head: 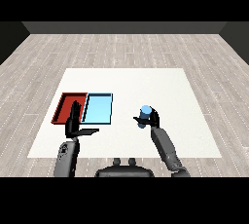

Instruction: Pick the blue can and put it in the blue box

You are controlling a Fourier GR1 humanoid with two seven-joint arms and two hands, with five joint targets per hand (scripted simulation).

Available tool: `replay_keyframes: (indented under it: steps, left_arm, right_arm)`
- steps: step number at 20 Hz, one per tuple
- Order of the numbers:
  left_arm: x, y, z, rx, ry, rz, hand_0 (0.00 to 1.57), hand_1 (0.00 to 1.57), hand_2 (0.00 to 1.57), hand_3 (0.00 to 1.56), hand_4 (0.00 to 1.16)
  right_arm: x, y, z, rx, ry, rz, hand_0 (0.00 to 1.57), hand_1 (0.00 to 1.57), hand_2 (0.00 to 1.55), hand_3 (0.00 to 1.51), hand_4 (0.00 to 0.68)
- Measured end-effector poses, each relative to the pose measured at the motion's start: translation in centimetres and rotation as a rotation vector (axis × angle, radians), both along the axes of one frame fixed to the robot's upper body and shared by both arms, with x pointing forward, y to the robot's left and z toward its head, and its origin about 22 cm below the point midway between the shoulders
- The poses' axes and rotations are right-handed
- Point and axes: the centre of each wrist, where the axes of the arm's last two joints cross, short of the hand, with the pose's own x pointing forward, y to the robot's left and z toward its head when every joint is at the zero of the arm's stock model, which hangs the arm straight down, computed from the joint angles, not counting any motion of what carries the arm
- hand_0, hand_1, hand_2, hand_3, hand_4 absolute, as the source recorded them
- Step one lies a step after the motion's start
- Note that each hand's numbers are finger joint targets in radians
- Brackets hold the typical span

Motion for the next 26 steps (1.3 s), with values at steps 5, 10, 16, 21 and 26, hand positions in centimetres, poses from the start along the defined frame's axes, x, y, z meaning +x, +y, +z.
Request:
replay_keyframes:
  steps: [5, 10, 16, 21, 26]
  left_arm:
    - [0.0, 0.1, -1.0, 0.007, 0.006, -0.007, 0.00, 0.00, 0.00, 0.00, 0.00]
    - [0.1, -0.2, -1.0, -0.001, 0.018, -0.020, 0.00, 0.00, 0.00, 0.00, 0.00]
    - [0.2, -1.6, -0.6, 0.009, 0.026, -0.069, 0.00, 0.00, 0.00, 0.00, 0.00]
    - [1.0, -4.0, -0.1, -0.011, 0.036, -0.120, 0.00, 0.00, 0.00, 0.00, 0.00]
    - [1.5, -5.2, -0.2, -0.023, 0.044, -0.142, 0.00, 0.00, 0.00, 0.00, 0.00]
  right_arm:
    - [-0.1, 1.3, 0.7, -0.026, -0.051, 0.016, 1.47, 1.47, 1.47, 1.36, 0.470]
    - [-0.5, 2.3, 2.3, -0.091, -0.142, 0.028, 1.46, 1.46, 1.48, 1.37, 0.509]
    - [0.0, 3.1, 4.9, -0.085, -0.218, 0.062, 1.47, 1.47, 1.48, 1.38, 0.525]
    - [0.4, 4.3, 7.1, -0.084, -0.263, 0.095, 1.44, 1.44, 1.47, 1.34, 0.556]
    - [1.0, 3.9, 8.1, -0.081, -0.291, 0.118, 1.45, 1.45, 1.47, 1.34, 0.553]
